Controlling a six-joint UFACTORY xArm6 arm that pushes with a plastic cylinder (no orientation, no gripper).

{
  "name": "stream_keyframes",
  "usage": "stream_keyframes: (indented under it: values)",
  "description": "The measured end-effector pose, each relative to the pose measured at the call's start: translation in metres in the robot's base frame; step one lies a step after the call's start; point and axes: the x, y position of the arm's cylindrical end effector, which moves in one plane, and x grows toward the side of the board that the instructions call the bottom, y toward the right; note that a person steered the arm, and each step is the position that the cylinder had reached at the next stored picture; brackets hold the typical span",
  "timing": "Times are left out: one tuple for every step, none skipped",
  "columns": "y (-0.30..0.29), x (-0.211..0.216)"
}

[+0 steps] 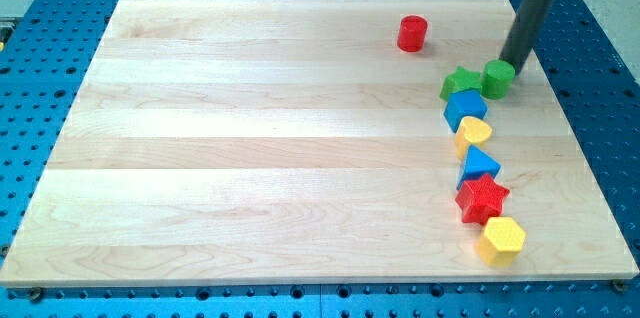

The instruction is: Push the green circle into the green star

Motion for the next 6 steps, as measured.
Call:
stream_keyframes:
  values:
    - [0.022, -0.015]
    - [0.004, 0.026]
    - [-0.045, 0.034]
    - [-0.058, 0.035]
    - [0.013, 0.048]
    - [-0.034, 0.084]
